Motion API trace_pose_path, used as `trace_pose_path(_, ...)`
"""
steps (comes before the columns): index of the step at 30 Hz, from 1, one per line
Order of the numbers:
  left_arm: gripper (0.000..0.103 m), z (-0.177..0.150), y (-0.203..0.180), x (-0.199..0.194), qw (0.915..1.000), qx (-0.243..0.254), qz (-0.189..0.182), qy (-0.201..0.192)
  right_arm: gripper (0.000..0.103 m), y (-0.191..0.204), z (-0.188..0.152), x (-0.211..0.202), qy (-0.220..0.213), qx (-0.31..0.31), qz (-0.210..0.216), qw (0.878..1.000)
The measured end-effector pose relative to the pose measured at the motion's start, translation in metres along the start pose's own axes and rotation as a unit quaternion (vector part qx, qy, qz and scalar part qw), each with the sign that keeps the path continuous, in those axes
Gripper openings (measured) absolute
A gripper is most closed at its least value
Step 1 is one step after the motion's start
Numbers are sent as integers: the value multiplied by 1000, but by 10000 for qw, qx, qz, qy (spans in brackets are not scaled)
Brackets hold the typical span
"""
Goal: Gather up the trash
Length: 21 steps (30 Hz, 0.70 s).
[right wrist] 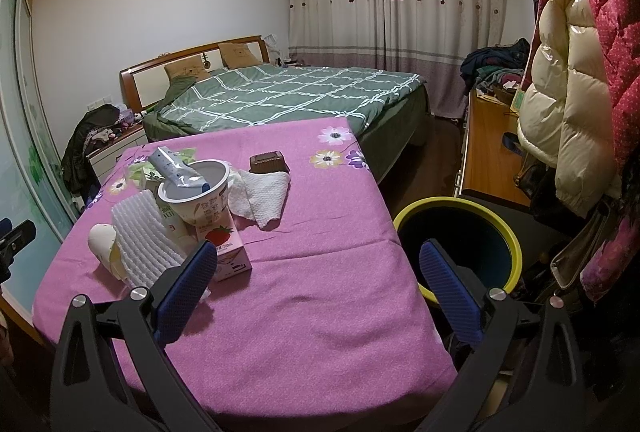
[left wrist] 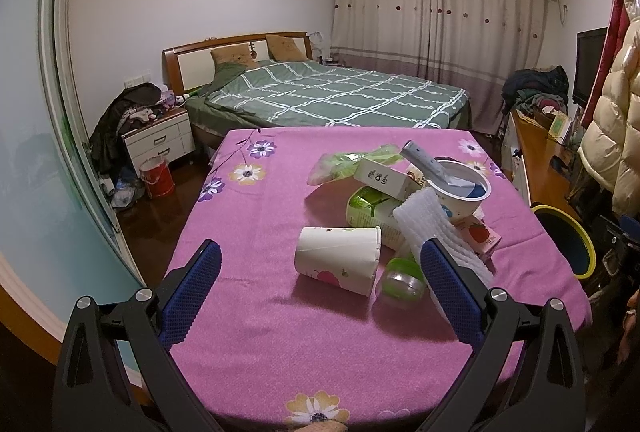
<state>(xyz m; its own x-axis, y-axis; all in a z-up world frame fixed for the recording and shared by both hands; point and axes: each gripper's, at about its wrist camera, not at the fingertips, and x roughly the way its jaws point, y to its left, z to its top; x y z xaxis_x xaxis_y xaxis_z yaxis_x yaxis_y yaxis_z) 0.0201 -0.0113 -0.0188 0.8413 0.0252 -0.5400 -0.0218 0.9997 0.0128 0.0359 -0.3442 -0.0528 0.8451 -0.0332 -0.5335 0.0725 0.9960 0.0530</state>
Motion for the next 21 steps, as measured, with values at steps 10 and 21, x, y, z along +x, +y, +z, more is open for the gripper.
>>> trace_pose_path(10,98,13,7,20,9999,-3,105,38,97,18,25,48,164,-185,95,9997)
trace_pose_path(21,98,26,7,62,9998,65,82,180,76,53,61,123,583,-260,549,9964)
